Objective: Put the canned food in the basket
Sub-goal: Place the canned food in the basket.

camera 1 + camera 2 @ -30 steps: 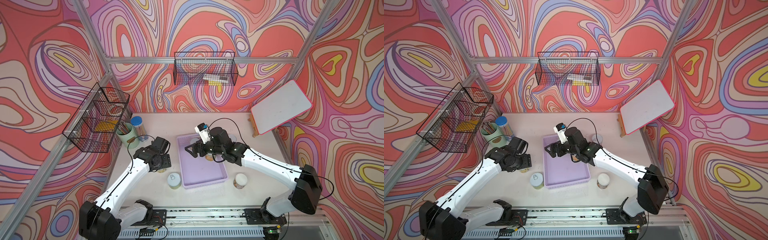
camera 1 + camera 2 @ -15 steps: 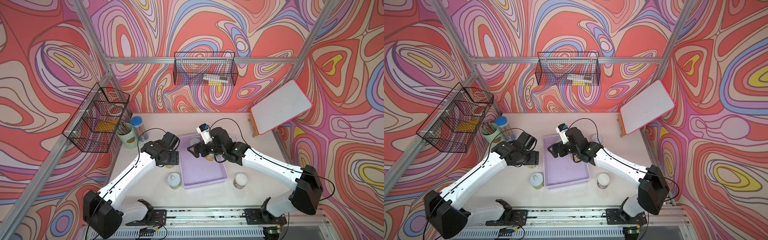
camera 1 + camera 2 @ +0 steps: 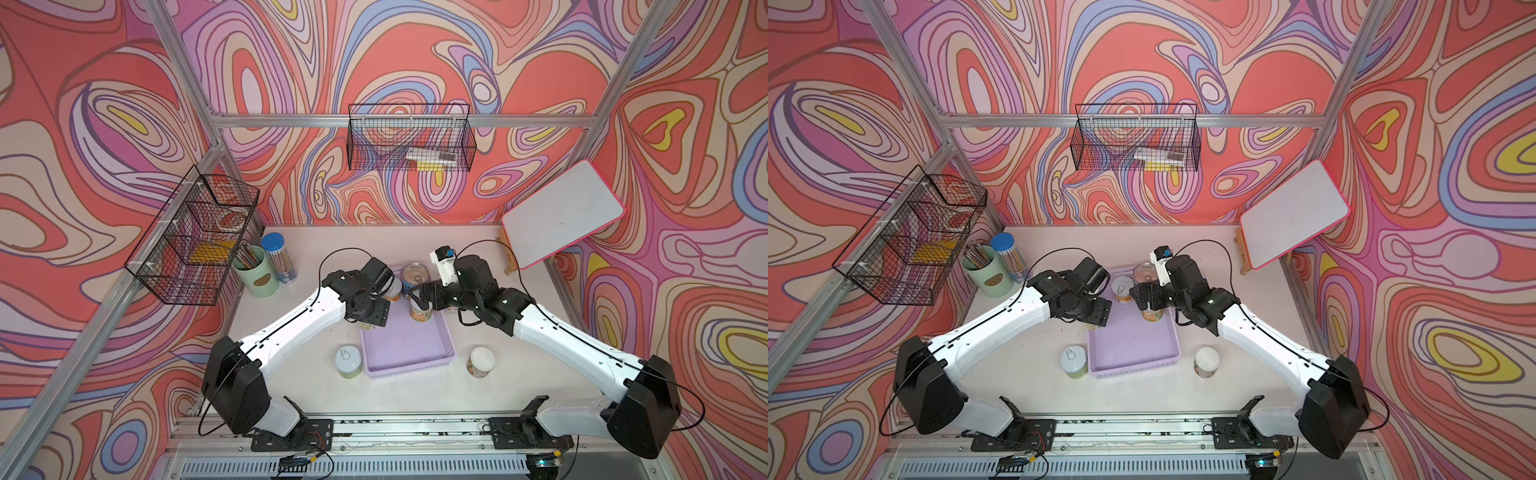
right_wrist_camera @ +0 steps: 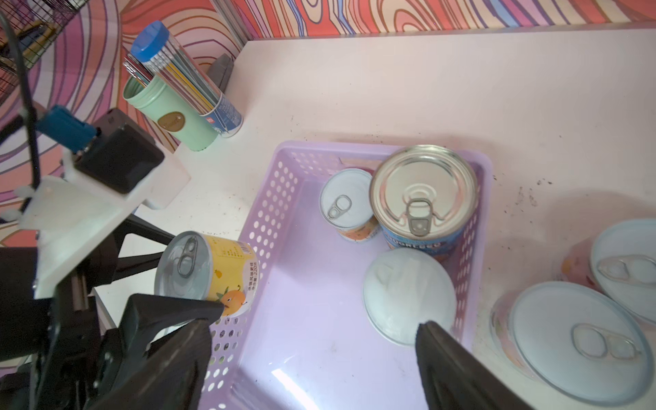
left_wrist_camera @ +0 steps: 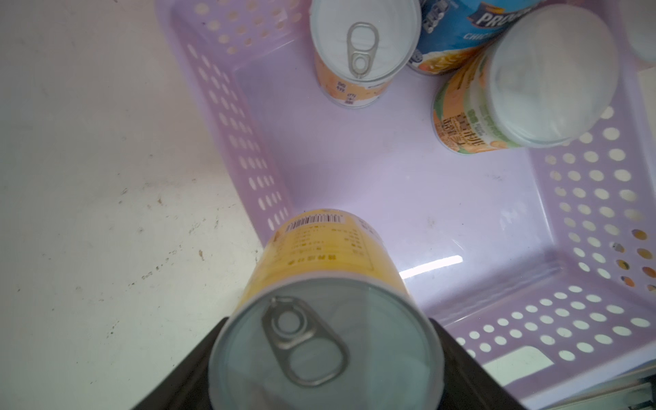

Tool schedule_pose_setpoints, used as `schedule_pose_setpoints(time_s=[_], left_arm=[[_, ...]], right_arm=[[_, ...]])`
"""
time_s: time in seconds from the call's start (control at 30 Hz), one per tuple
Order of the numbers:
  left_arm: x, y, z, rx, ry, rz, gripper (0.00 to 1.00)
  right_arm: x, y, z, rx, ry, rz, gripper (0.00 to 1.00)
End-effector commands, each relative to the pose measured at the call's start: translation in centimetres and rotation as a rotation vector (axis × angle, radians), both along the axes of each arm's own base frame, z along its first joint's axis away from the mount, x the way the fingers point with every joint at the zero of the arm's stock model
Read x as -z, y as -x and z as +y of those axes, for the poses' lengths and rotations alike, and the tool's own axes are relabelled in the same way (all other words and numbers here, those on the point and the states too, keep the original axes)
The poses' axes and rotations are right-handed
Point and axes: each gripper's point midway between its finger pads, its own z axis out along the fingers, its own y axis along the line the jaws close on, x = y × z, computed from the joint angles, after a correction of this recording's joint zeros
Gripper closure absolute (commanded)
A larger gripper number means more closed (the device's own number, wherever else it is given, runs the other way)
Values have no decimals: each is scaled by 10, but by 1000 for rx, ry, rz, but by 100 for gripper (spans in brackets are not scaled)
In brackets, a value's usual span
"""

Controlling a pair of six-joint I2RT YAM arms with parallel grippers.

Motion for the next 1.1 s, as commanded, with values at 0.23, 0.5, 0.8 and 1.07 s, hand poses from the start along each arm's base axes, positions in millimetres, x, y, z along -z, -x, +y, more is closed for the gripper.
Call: schedule_pose_setpoints(time_s=[0.23,0.5,0.8,1.07], left_arm=[[5,-32,-58,209,102,-55,52],[24,-50,-72,294,85,-113,54],[45,-65,-85,323,80,-130,55],[56,-76,-86,304,61,-156,56]], right_arm=[[17,6,-36,115,37,26,8],[11,7,-45,133,23,9,8],[9,8,-47,137,29,5,8],[10,9,-47,139,26,12,8]])
